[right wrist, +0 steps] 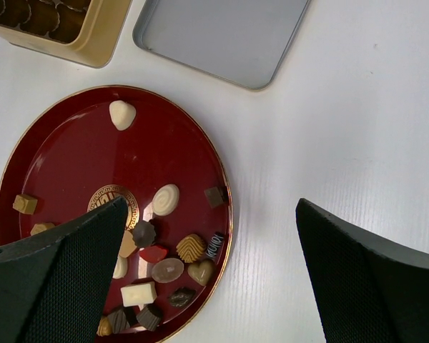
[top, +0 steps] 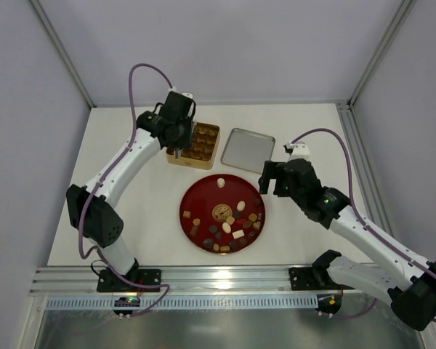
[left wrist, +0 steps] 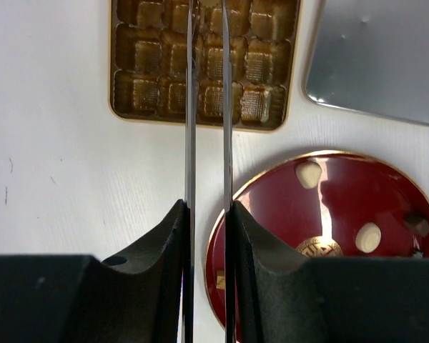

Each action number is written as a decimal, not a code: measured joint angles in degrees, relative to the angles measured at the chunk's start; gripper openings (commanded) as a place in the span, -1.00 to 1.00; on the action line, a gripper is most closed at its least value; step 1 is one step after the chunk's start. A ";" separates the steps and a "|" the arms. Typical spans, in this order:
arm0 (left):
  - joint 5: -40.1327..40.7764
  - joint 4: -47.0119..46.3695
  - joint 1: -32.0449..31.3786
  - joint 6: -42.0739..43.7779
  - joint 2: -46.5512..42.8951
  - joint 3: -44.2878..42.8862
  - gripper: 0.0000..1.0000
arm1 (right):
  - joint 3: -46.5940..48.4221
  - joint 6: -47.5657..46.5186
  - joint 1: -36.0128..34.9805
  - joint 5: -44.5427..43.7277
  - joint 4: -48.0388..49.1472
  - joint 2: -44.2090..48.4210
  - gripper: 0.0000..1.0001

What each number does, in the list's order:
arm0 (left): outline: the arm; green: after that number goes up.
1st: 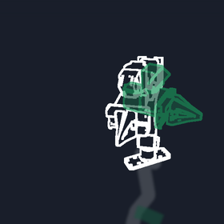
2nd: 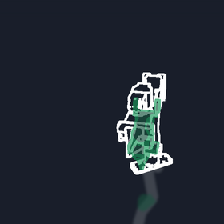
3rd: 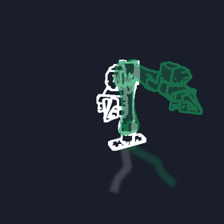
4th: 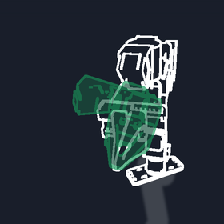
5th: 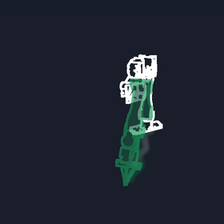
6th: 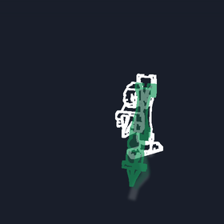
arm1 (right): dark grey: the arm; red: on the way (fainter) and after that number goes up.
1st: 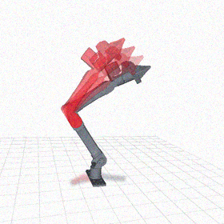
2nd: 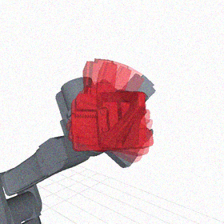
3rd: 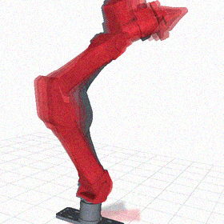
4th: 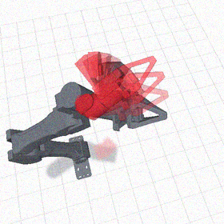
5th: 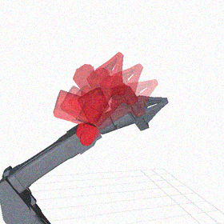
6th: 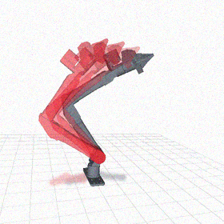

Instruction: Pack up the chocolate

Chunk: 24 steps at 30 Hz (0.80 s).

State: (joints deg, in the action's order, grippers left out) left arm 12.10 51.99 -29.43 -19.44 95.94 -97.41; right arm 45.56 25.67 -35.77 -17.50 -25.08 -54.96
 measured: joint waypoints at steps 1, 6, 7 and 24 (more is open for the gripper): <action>0.09 -0.11 0.70 0.46 2.08 -1.66 -0.46 | 0.00 -0.04 0.00 0.07 -0.11 0.09 0.99; 0.33 -1.11 2.49 1.92 9.64 -6.80 -0.46 | 0.00 -0.04 0.02 0.09 -0.61 1.16 0.99; 0.33 -1.14 2.73 2.14 10.84 -7.56 -0.46 | 0.00 -0.04 0.09 0.09 -0.66 1.51 0.99; 0.33 -0.61 4.37 4.02 17.68 -14.12 -0.44 | -0.02 -0.02 0.59 0.09 -0.81 3.37 1.00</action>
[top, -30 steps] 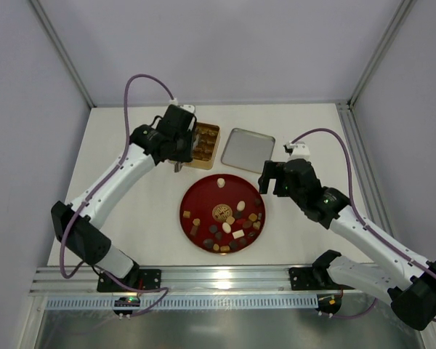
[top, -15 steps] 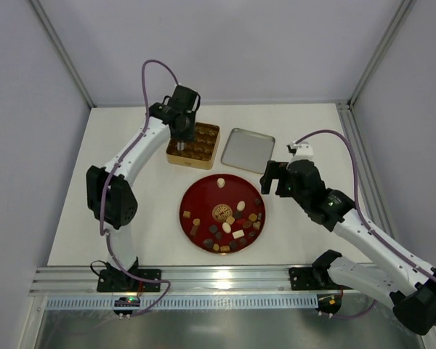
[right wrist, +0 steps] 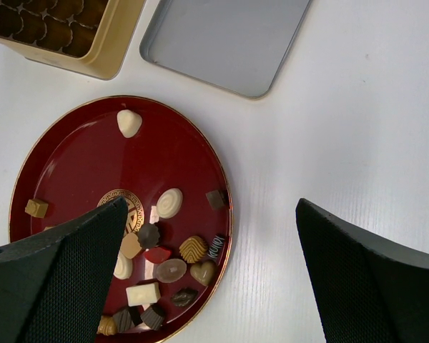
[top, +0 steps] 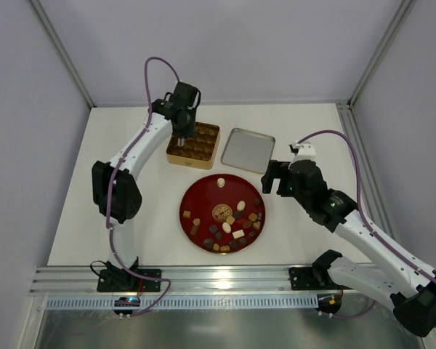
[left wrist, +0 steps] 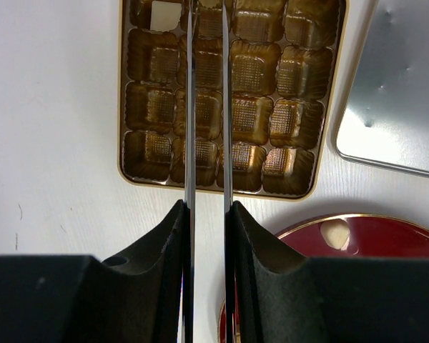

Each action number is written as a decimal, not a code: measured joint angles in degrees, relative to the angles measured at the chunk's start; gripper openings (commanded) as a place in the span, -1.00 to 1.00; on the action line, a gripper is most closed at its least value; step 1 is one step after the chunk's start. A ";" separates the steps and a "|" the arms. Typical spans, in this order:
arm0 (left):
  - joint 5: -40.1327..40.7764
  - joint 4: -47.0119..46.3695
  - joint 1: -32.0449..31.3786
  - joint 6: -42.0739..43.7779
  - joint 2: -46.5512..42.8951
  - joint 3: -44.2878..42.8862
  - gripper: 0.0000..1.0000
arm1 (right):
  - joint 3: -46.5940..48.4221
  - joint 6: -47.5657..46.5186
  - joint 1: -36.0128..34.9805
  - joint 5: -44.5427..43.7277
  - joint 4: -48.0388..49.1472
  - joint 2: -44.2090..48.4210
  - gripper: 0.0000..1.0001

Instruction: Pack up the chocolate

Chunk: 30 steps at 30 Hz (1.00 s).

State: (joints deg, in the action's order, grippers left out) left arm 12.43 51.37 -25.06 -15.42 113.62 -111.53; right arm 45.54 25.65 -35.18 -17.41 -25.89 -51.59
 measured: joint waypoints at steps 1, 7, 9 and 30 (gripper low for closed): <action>0.00 0.00 0.00 0.09 0.02 0.00 -0.44 | -0.02 0.00 0.00 0.00 0.00 0.00 0.99; 0.00 0.20 0.00 0.92 0.02 0.00 -0.42 | -0.22 0.02 0.00 0.02 0.00 -0.04 1.00; 0.00 0.33 0.00 0.94 0.02 0.00 -0.42 | -0.28 0.02 0.00 0.02 0.00 -0.04 1.00; 0.04 0.52 0.02 1.18 0.00 2.60 -0.25 | -1.16 0.20 0.04 0.26 0.04 -0.17 1.00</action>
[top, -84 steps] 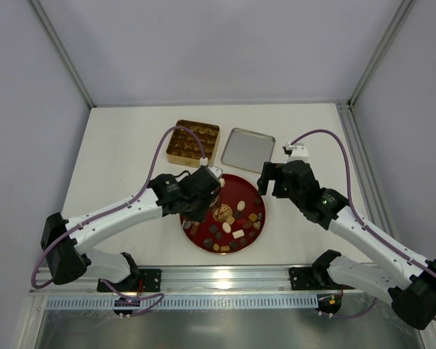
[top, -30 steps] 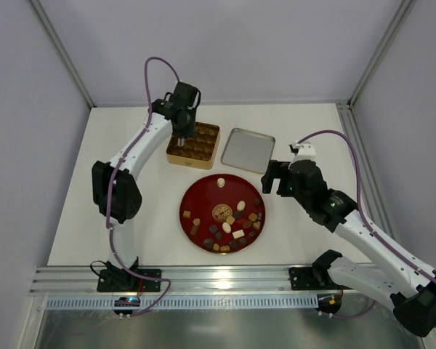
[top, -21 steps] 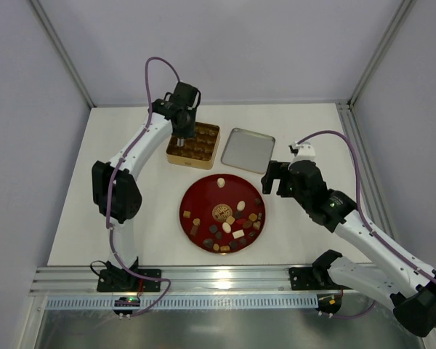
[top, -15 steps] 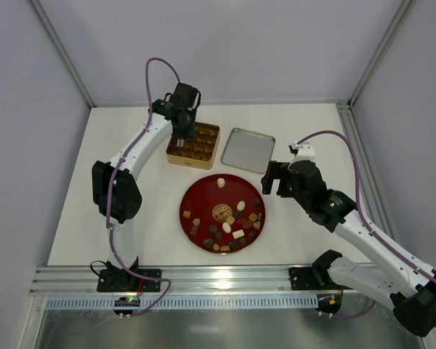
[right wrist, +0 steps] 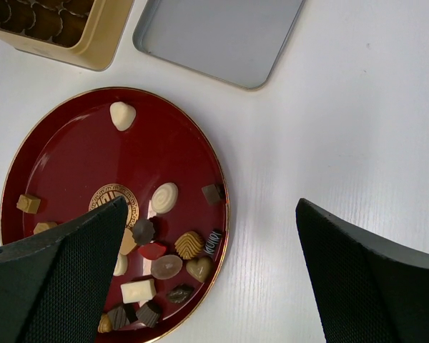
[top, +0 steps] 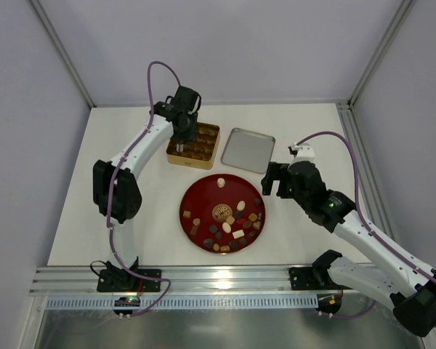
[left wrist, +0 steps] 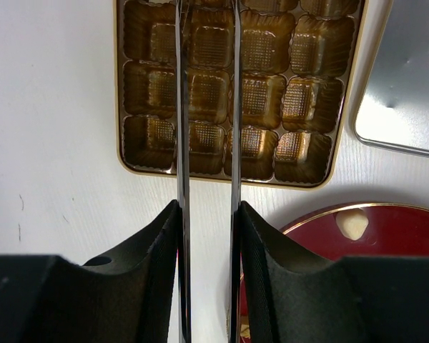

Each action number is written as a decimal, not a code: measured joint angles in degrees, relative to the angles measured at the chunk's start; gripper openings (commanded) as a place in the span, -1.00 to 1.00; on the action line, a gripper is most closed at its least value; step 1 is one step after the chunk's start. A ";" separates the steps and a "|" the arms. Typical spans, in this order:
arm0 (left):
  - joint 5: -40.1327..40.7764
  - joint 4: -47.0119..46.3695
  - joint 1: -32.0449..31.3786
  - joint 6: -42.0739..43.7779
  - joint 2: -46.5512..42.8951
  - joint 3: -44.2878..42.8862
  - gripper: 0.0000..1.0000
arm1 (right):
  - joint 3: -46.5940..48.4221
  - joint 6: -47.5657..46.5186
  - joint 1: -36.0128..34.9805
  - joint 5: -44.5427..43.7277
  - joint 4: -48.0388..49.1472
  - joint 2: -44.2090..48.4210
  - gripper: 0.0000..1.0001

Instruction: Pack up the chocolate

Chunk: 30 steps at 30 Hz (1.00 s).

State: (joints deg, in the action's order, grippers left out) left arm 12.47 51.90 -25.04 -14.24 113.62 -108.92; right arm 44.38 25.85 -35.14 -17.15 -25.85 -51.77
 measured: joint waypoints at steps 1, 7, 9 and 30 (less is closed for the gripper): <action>0.02 0.00 0.00 0.02 0.00 0.00 -0.24 | -0.04 0.02 0.00 0.02 0.00 0.02 1.00; 0.09 0.02 -0.02 0.57 0.00 -0.04 -0.22 | -0.04 0.02 0.00 0.02 0.00 0.02 1.00; 0.07 0.24 0.00 0.83 0.00 -0.13 -0.22 | -0.04 0.02 0.00 0.02 0.00 0.02 1.00; -7.37 1.46 -6.84 -2.54 -27.58 16.48 -0.23 | -0.04 -0.02 0.35 0.02 0.04 0.00 1.00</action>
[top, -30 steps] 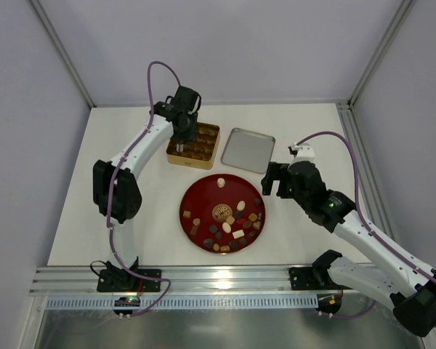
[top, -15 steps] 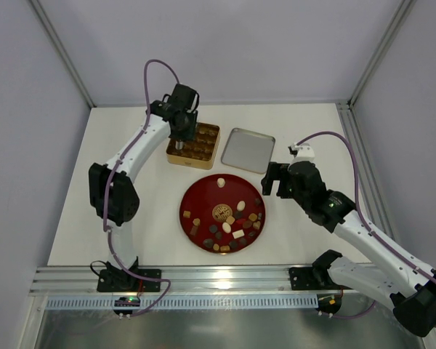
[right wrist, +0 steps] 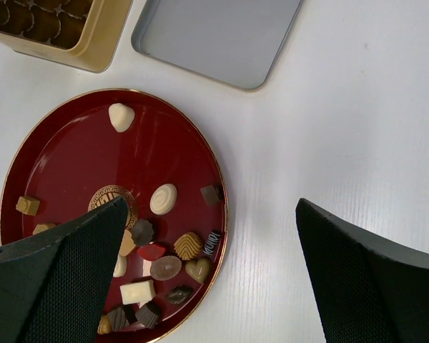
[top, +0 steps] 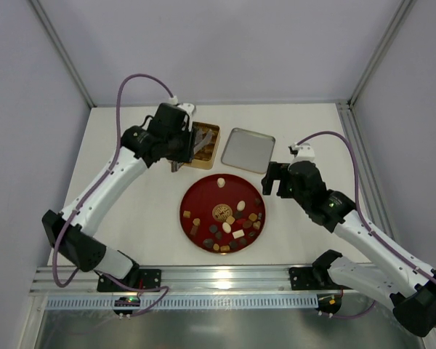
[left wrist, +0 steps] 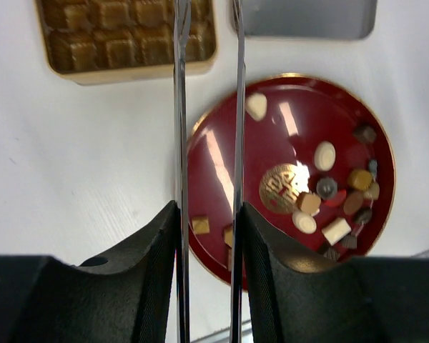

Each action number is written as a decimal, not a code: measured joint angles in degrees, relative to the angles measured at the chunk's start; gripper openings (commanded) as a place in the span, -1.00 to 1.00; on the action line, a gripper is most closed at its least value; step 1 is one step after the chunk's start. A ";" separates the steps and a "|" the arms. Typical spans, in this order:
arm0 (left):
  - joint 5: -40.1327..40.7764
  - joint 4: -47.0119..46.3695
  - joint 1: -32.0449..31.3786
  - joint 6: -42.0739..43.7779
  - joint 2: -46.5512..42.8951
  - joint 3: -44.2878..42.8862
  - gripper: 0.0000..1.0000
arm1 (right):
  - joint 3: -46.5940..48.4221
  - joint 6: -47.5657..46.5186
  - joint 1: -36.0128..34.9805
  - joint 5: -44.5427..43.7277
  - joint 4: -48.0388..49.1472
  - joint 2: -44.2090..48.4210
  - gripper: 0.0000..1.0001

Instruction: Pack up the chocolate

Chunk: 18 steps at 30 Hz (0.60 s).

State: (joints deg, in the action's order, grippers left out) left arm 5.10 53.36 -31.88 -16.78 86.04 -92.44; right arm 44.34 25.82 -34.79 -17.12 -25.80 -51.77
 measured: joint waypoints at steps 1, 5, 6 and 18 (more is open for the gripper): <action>0.00 0.24 -1.05 -0.28 -1.22 1.46 -0.23 | 0.02 0.00 0.07 0.00 0.00 0.00 0.99; 0.20 0.74 -6.49 -2.32 -6.05 8.00 -0.23 | 0.28 -0.15 0.81 -0.02 0.02 -0.39 1.00; 0.28 0.96 -7.82 -2.82 -7.06 9.31 -0.23 | 0.33 -0.15 1.03 0.00 0.00 -0.61 0.99; 0.39 0.79 -22.51 -9.97 -12.07 18.82 -0.23 | 0.44 -0.17 3.06 0.68 0.02 -1.86 0.99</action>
State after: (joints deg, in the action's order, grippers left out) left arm 5.50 54.15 -54.39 -26.74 73.97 -73.63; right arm 44.77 25.65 -31.73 -16.45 -25.78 -53.63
